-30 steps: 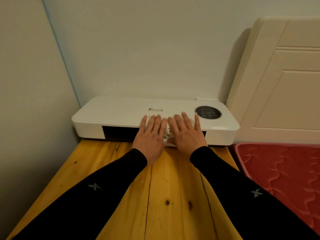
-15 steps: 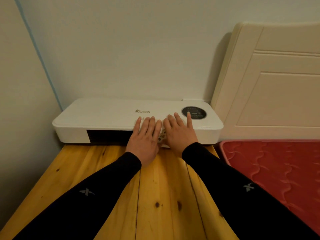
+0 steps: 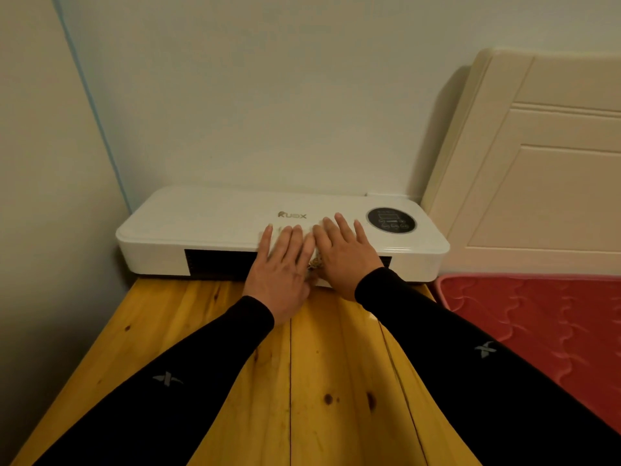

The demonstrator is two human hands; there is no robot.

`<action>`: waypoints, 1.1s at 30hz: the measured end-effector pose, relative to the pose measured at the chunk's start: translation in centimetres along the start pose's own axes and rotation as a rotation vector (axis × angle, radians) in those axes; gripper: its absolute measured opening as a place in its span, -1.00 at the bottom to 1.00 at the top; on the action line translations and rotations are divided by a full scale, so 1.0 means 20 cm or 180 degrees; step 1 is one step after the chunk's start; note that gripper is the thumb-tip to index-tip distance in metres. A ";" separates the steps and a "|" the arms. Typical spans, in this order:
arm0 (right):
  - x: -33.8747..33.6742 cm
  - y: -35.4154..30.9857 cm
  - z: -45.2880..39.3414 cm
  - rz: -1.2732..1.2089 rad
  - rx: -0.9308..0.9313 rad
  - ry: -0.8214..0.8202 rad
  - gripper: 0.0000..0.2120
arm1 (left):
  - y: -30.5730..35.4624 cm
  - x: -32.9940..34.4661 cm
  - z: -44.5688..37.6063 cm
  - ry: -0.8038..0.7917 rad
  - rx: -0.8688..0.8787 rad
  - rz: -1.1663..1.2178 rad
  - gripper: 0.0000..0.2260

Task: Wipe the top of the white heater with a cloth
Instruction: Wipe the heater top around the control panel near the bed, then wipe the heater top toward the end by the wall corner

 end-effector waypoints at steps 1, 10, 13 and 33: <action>0.00 -0.02 -0.01 -0.0014 -0.0009 0.0003 -0.30 | -0.02 0.00 0.01 -0.0004 -0.0010 -0.0004 -0.32; 0.00 -0.21 -0.10 -0.0045 -0.0088 0.0027 -0.28 | -0.19 0.01 0.10 -0.0032 -0.0082 -0.0075 -0.31; 0.00 -0.26 -0.12 -0.0062 -0.0082 0.0058 -0.34 | -0.24 0.02 0.13 -0.0044 -0.0101 -0.0119 -0.30; 0.01 -0.65 -0.31 -0.0234 -0.0225 0.0059 -0.42 | -0.61 -0.01 0.32 -0.0189 -0.0359 -0.0185 -0.30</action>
Point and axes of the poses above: each hand's wrist, its own z-axis away from the middle knuckle, its own x-axis out of the palm, y = z × x, the point moved 7 cm from there along -z, towards the middle knuckle, and after that the axes turned 15 degrees about y, right-handed, at the moved point
